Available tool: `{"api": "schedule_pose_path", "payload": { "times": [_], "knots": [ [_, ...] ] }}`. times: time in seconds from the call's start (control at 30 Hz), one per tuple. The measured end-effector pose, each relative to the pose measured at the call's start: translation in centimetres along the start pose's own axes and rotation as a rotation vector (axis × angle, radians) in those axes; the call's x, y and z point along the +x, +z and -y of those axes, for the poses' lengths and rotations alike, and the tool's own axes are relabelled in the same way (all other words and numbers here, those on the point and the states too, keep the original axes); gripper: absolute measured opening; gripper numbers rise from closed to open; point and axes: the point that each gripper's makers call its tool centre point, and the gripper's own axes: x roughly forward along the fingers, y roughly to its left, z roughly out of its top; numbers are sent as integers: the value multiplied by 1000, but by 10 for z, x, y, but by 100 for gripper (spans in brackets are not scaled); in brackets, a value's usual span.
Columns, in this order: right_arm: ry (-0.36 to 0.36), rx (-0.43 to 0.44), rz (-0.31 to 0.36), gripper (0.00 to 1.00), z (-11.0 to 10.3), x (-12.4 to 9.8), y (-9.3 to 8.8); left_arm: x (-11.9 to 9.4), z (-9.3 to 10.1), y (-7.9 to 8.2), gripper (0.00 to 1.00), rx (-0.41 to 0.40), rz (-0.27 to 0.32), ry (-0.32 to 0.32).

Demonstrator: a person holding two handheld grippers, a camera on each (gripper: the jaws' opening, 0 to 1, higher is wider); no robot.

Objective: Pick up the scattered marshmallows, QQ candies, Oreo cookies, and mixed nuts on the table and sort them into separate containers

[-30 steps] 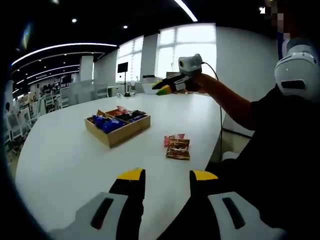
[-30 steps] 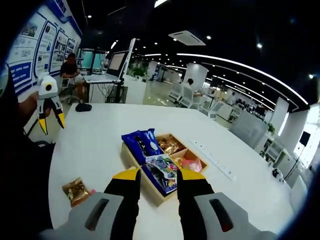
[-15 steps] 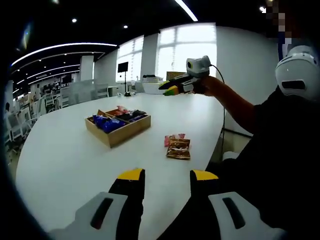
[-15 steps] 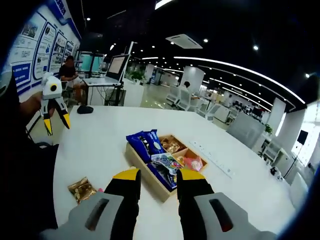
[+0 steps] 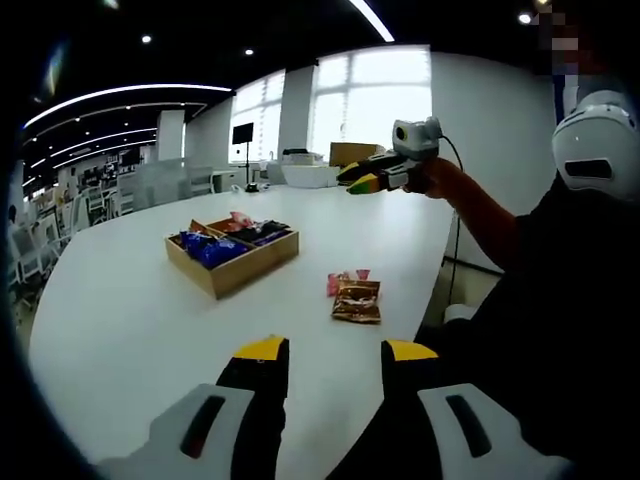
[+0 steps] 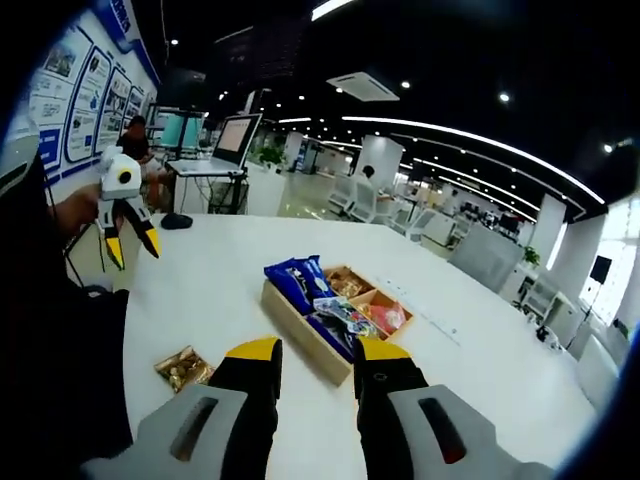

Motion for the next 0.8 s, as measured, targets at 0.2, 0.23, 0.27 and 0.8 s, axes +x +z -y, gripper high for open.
{"api": "schedule_pose_path", "payload": {
  "times": [0.2, 0.23, 0.27, 0.8],
  "knots": [
    [-14, 22, 33, 25, -6, -15, 1, 7, 1, 3, 42, 5, -1, -13],
    [-14, 24, 36, 25, -8, -17, 0, 8, 1, 4, 42, 5, 1, -14],
    [-13, 26, 39, 25, -10, -18, 0, 8, 1, 5, 43, 5, 4, -15],
    [-14, 105, 110, 25, -43, -50, -14, 16, 2, 19, 42, 25, 24, -20]
  ]
}}
